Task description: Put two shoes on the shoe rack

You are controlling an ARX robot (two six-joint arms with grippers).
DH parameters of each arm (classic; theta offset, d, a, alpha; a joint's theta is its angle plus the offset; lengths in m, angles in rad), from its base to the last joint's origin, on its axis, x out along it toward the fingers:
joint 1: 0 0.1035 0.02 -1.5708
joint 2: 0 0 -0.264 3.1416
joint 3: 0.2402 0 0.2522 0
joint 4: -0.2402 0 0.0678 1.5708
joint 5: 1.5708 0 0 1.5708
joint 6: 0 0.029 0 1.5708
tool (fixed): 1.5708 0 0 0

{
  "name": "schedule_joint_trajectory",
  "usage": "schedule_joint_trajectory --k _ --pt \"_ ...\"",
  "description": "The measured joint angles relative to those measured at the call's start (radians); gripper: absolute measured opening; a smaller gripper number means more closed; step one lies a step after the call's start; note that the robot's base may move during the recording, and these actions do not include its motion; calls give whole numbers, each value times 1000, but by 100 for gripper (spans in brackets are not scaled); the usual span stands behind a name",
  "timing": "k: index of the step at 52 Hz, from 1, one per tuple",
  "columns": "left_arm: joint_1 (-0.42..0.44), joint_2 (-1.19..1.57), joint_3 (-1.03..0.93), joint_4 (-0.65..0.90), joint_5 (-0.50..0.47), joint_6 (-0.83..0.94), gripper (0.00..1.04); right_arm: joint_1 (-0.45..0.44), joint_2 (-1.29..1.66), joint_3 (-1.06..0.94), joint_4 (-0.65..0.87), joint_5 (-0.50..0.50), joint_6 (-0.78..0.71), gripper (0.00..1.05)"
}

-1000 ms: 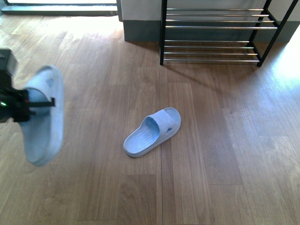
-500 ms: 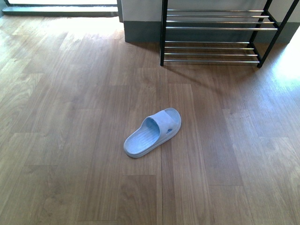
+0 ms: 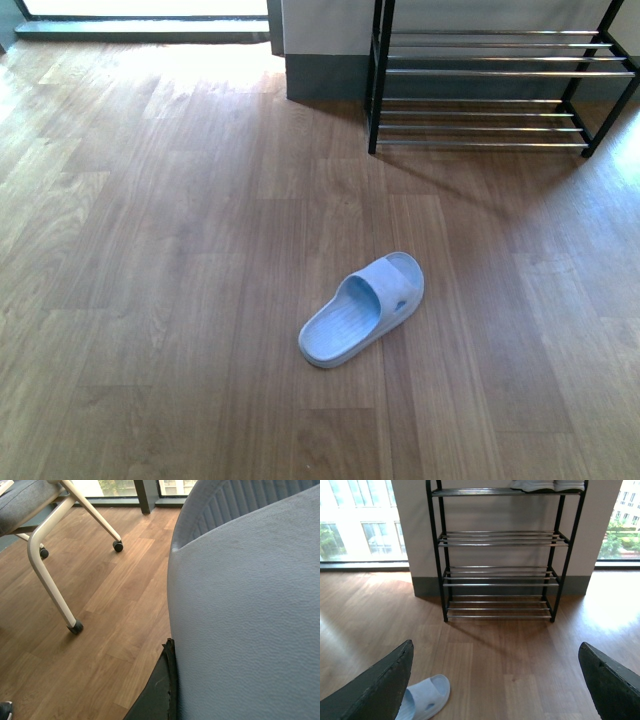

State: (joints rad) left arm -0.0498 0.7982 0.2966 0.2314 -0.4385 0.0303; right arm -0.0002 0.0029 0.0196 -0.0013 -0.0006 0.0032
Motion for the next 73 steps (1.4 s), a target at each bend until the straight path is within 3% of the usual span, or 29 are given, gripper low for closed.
schedule_joint_trajectory --k 49,51,52,55,62,73 --pt "1 1 -1 -1 -3 0 2 0 0 0 0 0 0 96" --pt "1 1 -1 -1 -3 1 2 -14 18 6 -19 -62 -7 96" --pt "1 1 -1 -1 -3 0 2 -35 60 22 -40 -169 -17 96" --pt "1 1 0 -1 -3 0 2 -5 277 45 67 -267 -48 96" --pt "1 1 -1 -1 -3 0 2 111 758 132 376 -163 -91 96" --pt "1 1 -1 -1 -3 0 2 143 1479 331 668 -53 -152 96"
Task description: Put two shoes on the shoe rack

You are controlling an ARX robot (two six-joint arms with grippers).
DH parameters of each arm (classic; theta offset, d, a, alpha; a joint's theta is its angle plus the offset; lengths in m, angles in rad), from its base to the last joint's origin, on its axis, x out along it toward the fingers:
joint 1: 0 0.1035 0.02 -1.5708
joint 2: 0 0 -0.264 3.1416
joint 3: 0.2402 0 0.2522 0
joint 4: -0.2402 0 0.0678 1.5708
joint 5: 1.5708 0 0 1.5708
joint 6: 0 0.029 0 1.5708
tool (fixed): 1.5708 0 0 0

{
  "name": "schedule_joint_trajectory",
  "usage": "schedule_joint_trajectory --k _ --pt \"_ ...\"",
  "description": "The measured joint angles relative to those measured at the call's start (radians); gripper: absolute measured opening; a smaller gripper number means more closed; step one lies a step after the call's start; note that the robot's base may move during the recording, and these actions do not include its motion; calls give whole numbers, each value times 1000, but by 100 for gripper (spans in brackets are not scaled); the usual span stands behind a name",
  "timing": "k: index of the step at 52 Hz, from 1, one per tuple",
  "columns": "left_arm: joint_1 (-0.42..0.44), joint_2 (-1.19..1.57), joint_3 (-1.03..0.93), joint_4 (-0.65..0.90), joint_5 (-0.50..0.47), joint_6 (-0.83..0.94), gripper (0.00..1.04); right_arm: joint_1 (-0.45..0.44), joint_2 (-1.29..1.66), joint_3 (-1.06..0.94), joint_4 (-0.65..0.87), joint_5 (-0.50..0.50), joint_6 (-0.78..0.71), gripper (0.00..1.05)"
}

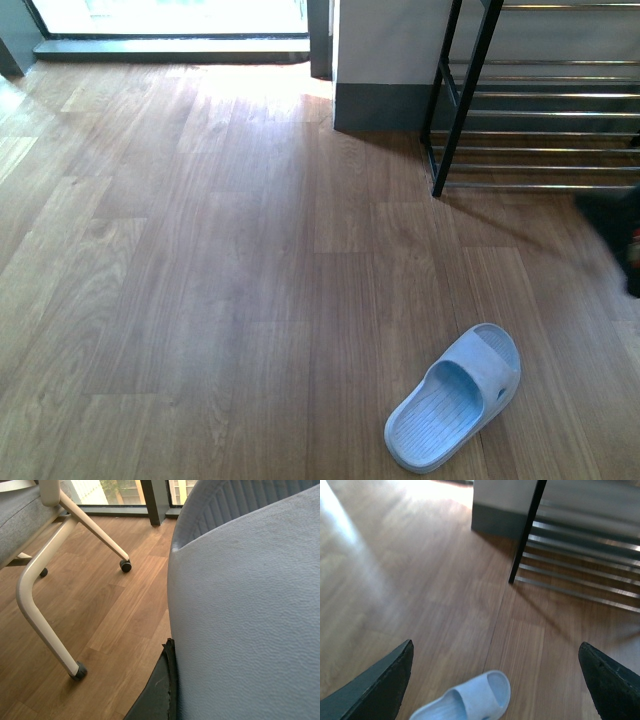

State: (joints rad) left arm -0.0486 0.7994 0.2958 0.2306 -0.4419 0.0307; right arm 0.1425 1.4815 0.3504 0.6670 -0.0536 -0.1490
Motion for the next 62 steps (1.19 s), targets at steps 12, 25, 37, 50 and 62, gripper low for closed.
schedule_joint_trajectory --k 12,25,37,50,62 --pt "0 0 0 0 0 0 2 4 751 288 46 79 5 96" --pt "0 0 0 0 0 0 2 50 1059 446 -19 79 45 96" --pt "0 0 0 0 0 0 2 65 1182 562 -51 77 55 96" --pt "0 0 0 0 0 0 2 38 1314 669 -27 139 25 96" --pt "0 0 0 0 0 0 2 -32 1389 727 -6 204 0 96"
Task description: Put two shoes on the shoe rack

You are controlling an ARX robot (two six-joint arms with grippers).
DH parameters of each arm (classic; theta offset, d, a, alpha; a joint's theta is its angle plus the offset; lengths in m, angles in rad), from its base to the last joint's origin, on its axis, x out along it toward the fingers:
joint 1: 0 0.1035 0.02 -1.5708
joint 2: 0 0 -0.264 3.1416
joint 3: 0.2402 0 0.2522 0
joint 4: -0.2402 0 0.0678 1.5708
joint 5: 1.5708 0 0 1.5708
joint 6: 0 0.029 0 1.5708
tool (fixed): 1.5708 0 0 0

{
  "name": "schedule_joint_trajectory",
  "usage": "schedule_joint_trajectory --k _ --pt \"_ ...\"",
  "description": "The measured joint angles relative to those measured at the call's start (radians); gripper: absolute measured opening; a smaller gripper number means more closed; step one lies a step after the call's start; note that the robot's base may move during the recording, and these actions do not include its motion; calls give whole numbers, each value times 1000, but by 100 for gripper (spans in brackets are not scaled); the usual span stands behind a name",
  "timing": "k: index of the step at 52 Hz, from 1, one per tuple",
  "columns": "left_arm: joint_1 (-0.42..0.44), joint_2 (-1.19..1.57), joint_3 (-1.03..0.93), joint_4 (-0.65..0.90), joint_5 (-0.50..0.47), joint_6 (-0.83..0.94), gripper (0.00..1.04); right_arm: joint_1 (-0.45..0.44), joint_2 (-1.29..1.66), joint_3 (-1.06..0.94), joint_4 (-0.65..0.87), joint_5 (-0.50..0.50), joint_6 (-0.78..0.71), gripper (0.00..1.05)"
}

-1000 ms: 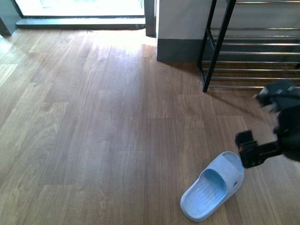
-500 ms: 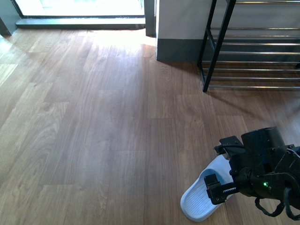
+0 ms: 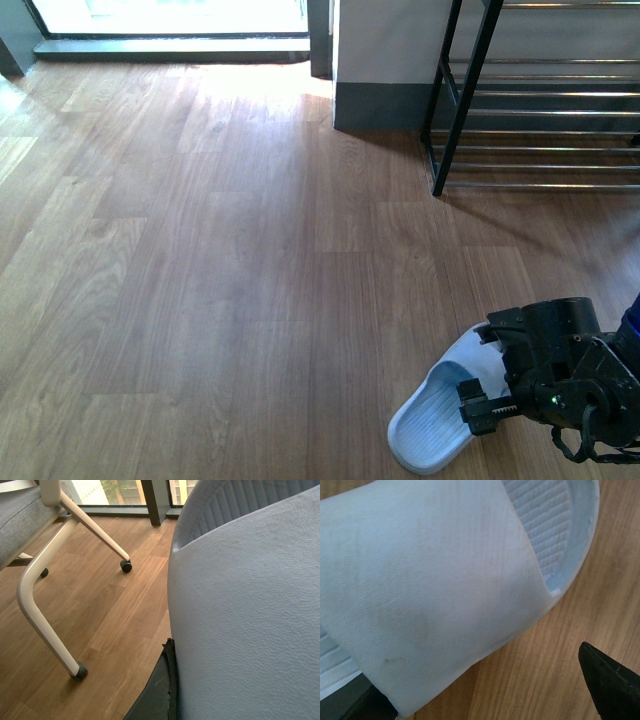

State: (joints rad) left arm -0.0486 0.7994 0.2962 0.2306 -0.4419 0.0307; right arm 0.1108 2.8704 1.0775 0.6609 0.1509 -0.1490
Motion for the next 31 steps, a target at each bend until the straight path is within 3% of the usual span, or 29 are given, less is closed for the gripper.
schedule_joint_trajectory --k 12,24,31 --pt "0 0 0 0 0 0 2 -51 2 0 44 19 -15 96" --pt "0 0 0 0 0 0 2 -61 43 127 36 69 -25 95" --pt "0 0 0 0 0 0 2 -80 77 206 -4 70 -35 75"
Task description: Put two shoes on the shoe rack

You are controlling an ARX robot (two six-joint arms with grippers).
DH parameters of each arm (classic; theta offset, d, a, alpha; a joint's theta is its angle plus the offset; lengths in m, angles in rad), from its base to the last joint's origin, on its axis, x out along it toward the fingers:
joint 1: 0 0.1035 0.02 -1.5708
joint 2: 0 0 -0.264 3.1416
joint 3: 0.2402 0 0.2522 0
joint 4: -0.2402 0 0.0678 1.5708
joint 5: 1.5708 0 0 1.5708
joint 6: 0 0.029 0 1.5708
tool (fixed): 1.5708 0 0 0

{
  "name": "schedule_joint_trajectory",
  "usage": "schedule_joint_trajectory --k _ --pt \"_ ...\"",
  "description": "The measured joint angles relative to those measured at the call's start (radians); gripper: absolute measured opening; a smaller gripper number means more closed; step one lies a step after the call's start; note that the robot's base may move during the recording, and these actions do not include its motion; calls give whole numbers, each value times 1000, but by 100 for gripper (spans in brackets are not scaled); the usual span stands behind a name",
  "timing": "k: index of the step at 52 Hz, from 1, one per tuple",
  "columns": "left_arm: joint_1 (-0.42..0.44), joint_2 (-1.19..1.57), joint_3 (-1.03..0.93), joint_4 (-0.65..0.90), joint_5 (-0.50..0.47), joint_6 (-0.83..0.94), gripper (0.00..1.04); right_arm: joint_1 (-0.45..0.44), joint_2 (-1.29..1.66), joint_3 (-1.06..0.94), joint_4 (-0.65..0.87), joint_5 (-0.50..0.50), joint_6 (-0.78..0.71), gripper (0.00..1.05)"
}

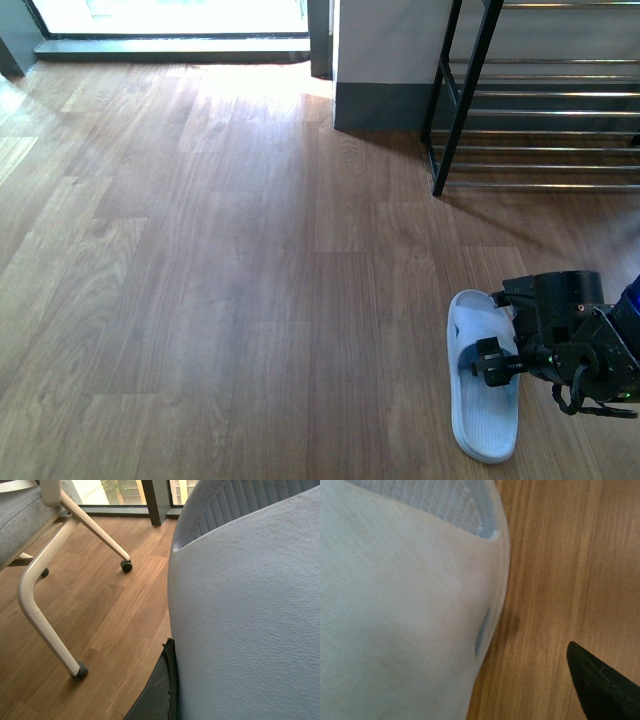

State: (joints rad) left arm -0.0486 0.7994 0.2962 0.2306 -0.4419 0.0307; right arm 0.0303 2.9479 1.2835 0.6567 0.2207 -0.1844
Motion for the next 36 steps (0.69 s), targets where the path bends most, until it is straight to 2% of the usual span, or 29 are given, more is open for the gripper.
schedule_joint_trajectory --k 29,32,36 --pt "0 0 0 0 0 0 2 -13 -7 42 6 -6 -36 7" --pt "0 0 0 0 0 0 2 -14 -26 23 19 -24 -46 2" --pt "0 0 0 0 0 0 2 -17 -59 -14 42 -43 -63 1"
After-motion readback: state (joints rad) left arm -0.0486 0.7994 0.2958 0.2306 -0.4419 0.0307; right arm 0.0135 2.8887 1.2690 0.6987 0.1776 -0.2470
